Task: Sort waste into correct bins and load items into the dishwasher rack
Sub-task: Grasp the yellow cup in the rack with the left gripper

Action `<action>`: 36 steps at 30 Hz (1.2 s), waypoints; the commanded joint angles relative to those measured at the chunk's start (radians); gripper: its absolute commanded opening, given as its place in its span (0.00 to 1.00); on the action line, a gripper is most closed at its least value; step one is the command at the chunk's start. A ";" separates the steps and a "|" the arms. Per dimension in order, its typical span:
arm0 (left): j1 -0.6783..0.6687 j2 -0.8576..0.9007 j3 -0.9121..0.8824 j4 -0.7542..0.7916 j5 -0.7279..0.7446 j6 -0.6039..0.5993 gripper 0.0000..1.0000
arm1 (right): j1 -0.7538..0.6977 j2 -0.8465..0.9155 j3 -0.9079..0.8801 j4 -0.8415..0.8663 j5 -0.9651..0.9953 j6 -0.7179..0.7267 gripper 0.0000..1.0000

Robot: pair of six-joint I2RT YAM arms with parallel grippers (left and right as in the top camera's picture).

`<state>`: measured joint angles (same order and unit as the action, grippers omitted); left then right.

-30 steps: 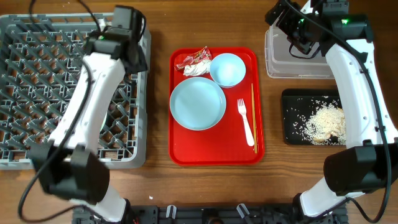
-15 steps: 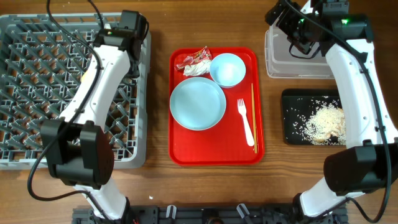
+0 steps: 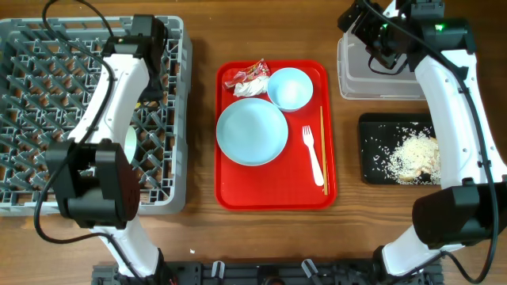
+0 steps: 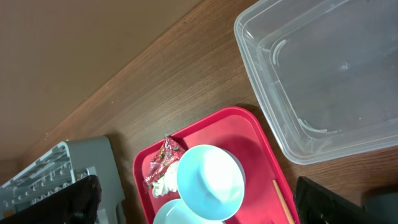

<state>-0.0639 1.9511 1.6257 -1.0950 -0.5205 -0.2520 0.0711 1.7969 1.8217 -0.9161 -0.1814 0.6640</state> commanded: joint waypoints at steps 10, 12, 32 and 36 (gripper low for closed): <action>0.133 0.015 -0.006 -0.004 0.210 -0.009 0.22 | 0.002 0.012 -0.004 0.002 0.013 -0.006 1.00; 0.134 0.014 -0.006 -0.003 0.219 -0.026 0.15 | 0.002 0.012 -0.004 0.002 0.013 -0.006 1.00; 0.299 -0.202 0.006 0.170 0.987 -0.211 0.04 | 0.002 0.012 -0.004 0.002 0.013 -0.006 1.00; 0.360 -0.189 -0.013 0.177 1.126 -0.288 0.04 | 0.002 0.012 -0.004 0.002 0.013 -0.006 1.00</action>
<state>0.2665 1.7519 1.6253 -0.9253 0.3958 -0.4675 0.0711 1.7969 1.8217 -0.9161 -0.1814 0.6640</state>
